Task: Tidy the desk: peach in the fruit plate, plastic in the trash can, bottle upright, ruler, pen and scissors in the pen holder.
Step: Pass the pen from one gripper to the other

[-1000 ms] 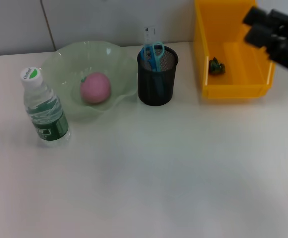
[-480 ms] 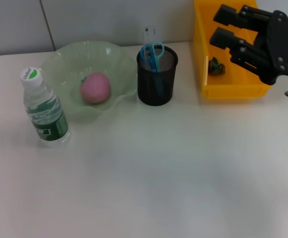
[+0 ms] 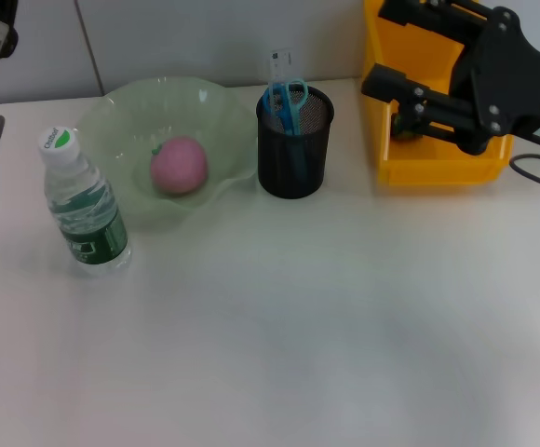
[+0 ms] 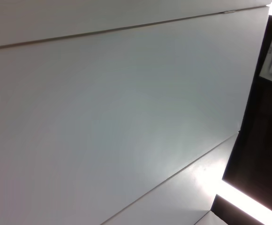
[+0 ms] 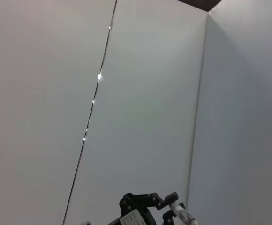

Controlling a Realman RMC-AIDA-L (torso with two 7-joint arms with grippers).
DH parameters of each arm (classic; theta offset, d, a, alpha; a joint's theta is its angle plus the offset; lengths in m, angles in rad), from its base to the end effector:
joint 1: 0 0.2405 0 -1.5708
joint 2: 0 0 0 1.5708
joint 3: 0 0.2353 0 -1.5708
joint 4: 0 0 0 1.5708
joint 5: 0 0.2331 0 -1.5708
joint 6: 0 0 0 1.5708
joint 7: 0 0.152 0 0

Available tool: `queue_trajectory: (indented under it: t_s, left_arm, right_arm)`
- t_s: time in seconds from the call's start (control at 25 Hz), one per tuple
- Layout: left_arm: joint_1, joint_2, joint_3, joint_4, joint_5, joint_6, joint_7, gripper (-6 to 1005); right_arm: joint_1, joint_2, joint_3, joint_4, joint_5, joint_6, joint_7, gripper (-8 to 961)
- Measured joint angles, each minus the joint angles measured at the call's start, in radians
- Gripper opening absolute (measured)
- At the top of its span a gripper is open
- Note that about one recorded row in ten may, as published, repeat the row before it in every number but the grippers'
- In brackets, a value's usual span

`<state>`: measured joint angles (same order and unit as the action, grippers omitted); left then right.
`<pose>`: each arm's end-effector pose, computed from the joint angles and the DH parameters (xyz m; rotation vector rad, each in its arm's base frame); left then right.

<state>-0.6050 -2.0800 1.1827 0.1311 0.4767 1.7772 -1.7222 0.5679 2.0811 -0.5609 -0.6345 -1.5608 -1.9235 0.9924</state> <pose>-0.2013 0.3478 0.0335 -1.7354 -1.2349 -2.2787 0.1900 0.3328 0.0687 -2.3740 -0.1661 1.3739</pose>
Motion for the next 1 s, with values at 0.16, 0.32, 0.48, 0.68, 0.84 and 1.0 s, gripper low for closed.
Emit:
queue_trajectory:
  t_s: [0.16,0.32,0.48,0.68,0.84,1.0]
  left_arm:
    - [-0.005,0.000,0.013,-0.004,0.008,-0.023,-0.008,155]
    - [-0.011,0.000,0.035,-0.004,0.008,-0.039,-0.008,156]
    - [-0.018,0.000,0.053,-0.002,0.008,-0.058,-0.010,157]
    - [-0.023,0.000,0.059,-0.003,0.007,-0.089,-0.014,159]
    - [-0.029,0.000,0.062,-0.004,0.001,-0.100,-0.014,160]
    - [-0.038,0.000,0.063,-0.004,0.000,-0.110,-0.013,161]
  right_arm:
    - [0.022,0.002,-0.009,0.004,0.003,0.019,-0.046,686]
    - [0.033,0.002,-0.030,0.004,0.004,0.047,-0.066,686]
    - [0.044,0.002,-0.062,0.005,0.006,0.093,-0.107,686]
    - [0.060,0.004,-0.105,0.016,0.017,0.148,-0.153,686]
    - [0.070,0.005,-0.164,0.040,0.074,0.217,-0.211,685]
    - [0.074,0.005,-0.204,0.044,0.099,0.252,-0.233,685]
